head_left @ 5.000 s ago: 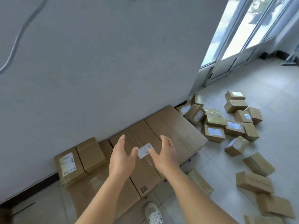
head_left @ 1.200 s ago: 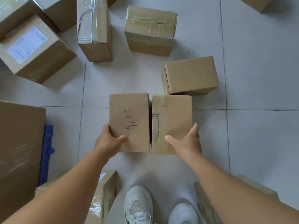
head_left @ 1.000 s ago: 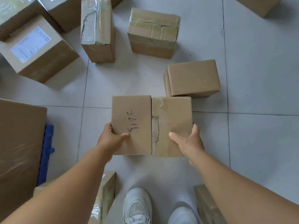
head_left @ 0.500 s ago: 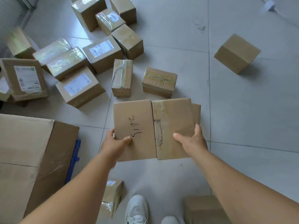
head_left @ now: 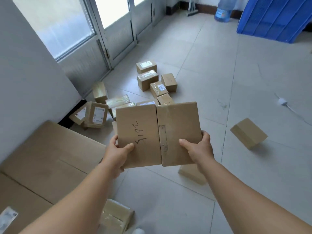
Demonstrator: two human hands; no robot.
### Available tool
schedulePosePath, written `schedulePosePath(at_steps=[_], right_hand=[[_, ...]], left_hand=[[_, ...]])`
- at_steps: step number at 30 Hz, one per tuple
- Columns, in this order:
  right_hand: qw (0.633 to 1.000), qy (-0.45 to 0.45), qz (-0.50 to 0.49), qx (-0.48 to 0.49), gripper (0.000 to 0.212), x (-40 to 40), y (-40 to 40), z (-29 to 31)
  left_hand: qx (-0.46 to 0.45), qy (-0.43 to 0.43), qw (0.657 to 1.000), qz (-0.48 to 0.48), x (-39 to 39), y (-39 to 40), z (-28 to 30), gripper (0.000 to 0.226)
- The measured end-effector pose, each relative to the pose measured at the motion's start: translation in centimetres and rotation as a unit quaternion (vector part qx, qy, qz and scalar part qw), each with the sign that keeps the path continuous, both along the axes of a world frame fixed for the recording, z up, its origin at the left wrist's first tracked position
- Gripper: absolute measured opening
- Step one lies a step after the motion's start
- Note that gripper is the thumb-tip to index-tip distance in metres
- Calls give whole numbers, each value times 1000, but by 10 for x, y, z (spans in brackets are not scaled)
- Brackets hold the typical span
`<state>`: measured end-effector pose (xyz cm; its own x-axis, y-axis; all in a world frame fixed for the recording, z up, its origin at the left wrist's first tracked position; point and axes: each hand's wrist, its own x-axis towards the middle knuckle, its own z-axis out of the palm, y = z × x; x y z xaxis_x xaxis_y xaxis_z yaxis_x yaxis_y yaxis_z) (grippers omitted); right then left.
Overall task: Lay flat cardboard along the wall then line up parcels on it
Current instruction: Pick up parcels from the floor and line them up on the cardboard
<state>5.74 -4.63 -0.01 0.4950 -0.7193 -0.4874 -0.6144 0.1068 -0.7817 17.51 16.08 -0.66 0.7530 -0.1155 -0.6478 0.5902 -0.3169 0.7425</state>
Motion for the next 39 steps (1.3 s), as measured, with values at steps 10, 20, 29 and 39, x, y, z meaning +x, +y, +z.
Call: schedulePosePath(at_steps=[10,20,29,39], right_hand=[[990,-72,117,32,79,37,111,126],[954,-86,286,34,71,79,295,189],[928,-86,361,22,75,88,492,208],[903,-48,423,52,74,117,636,183]], left_hand=[[-42,-29,984,169,-19,136,136,59],[-51,-64,943,323,-48,334,177,61],[-45,-58,912,403,-79,524,200,54],[-23,-48,885,463,-99,648,183,44]])
